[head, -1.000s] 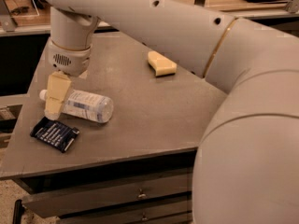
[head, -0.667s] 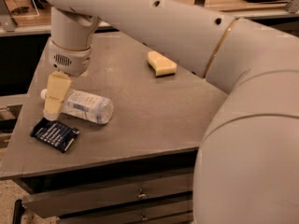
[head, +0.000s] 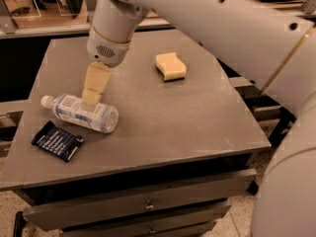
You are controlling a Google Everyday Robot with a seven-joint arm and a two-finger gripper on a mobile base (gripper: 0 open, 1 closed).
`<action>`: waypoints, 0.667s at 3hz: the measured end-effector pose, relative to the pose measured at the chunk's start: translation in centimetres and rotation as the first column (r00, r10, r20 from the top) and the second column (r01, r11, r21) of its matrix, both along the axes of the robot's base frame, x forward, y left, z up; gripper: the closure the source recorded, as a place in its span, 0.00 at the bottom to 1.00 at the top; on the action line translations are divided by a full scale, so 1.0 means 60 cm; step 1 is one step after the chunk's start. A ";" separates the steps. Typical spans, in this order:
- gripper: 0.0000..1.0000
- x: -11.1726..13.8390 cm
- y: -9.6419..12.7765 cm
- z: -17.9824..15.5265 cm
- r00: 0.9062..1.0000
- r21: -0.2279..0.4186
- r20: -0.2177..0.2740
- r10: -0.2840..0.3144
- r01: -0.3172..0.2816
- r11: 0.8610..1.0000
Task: Move blue plastic bottle near rxbar blueberry
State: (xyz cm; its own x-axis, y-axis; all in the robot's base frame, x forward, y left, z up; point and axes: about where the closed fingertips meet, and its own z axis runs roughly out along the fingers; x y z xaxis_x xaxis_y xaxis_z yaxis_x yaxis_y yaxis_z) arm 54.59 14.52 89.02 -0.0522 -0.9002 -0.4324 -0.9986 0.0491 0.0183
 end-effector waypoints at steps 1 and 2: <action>0.00 0.015 -0.067 0.025 0.994 0.093 0.108 0.036 -0.046 0.995; 0.00 0.020 -0.089 0.027 0.984 0.087 0.157 0.082 -0.097 0.992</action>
Offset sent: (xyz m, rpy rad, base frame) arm 0.0083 -0.0339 0.0137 0.0822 -0.0878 0.0306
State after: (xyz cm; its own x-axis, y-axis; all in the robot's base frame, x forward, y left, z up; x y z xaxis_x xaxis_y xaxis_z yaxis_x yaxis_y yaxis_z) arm 55.80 9.18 90.64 0.0998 -0.8533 -0.5118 -0.9903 -0.0354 -0.1340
